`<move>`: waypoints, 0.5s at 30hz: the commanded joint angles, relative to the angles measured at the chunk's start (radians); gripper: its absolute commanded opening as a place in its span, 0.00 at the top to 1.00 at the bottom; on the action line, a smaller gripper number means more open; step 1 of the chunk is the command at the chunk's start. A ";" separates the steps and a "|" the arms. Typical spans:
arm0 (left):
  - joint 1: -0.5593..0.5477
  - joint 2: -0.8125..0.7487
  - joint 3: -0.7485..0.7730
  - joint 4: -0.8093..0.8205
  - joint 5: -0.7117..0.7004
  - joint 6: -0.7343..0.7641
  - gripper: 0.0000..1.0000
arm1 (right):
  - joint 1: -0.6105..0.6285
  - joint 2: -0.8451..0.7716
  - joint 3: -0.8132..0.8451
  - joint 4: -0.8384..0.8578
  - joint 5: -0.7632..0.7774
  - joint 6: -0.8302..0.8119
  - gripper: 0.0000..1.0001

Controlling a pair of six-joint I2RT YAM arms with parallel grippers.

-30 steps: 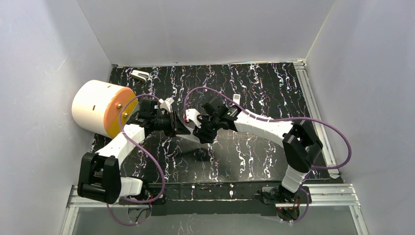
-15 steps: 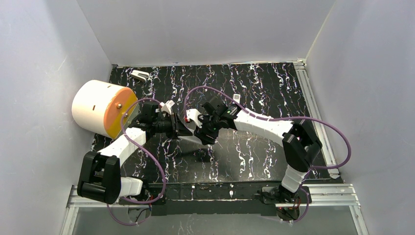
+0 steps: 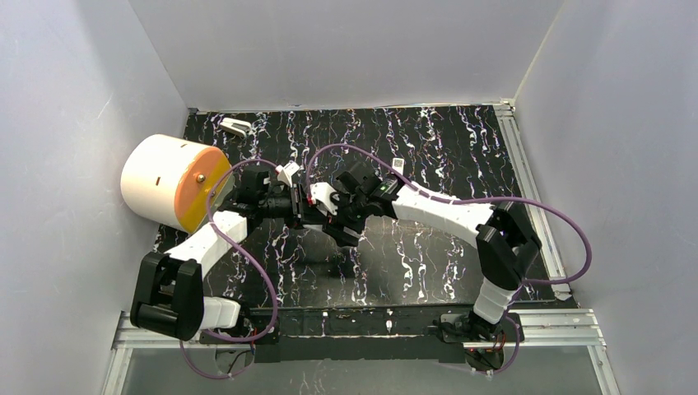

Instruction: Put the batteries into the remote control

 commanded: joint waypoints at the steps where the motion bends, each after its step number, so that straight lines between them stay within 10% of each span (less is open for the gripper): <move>1: 0.003 0.015 0.042 -0.027 0.059 0.026 1.00 | -0.003 -0.067 0.027 0.049 0.013 0.033 0.14; 10: 0.014 0.034 0.069 -0.027 0.063 0.013 1.00 | -0.079 -0.272 -0.138 0.285 -0.166 0.174 0.01; 15: 0.016 0.049 0.077 0.062 0.113 -0.076 1.00 | -0.187 -0.416 -0.302 0.525 -0.070 0.549 0.01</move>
